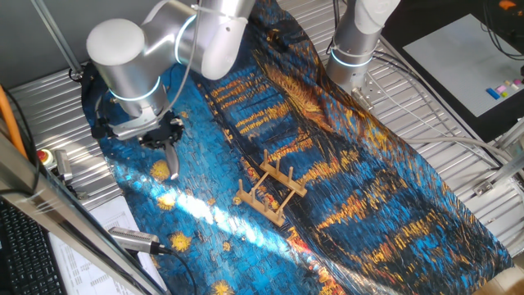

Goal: Put the knife on the knife rack

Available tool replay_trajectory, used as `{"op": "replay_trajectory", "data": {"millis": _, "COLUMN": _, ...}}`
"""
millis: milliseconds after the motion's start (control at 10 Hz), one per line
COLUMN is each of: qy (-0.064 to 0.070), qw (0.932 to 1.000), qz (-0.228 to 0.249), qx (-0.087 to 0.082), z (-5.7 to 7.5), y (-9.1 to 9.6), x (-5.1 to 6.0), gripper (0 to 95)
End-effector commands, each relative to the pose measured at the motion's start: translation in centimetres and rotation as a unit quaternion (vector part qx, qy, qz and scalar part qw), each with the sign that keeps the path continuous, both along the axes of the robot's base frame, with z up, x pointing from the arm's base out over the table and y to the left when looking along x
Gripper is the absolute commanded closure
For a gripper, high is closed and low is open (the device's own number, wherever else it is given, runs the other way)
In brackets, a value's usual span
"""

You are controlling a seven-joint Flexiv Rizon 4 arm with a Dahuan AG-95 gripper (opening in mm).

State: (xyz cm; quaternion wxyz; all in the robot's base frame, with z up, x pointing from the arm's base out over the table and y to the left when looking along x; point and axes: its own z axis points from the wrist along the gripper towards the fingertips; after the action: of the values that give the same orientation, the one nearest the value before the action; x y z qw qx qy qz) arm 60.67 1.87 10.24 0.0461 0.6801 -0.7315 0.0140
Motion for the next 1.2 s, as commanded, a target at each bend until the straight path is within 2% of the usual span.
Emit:
{"op": "replay_trajectory", "data": {"millis": 100, "qy": -0.003, "qw": 1.0000, "qz": -0.002, "qx": -0.001, "z": 0.00, "y": -0.12, "x": -0.19, "gripper": 95.0}}
{"op": "replay_trajectory", "data": {"millis": 500, "qy": -0.011, "qw": 0.9999, "qz": -0.007, "qx": -0.003, "z": 0.00, "y": -0.14, "x": -0.27, "gripper": 95.0}}
{"op": "replay_trajectory", "data": {"millis": 700, "qy": -0.011, "qw": 0.9999, "qz": 0.001, "qx": 0.000, "z": 0.00, "y": -0.14, "x": -0.27, "gripper": 95.0}}
{"op": "replay_trajectory", "data": {"millis": 900, "qy": -0.012, "qw": 0.9998, "qz": -0.016, "qx": -0.004, "z": 0.00, "y": -0.14, "x": -0.27, "gripper": 95.0}}
{"op": "replay_trajectory", "data": {"millis": 1000, "qy": -0.009, "qw": 0.9996, "qz": -0.027, "qx": -0.001, "z": 0.00, "y": -0.14, "x": -0.27, "gripper": 95.0}}
{"op": "replay_trajectory", "data": {"millis": 1200, "qy": 0.004, "qw": 0.9989, "qz": -0.048, "qx": 0.001, "z": 0.48, "y": -0.01, "x": -0.30, "gripper": 95.0}}
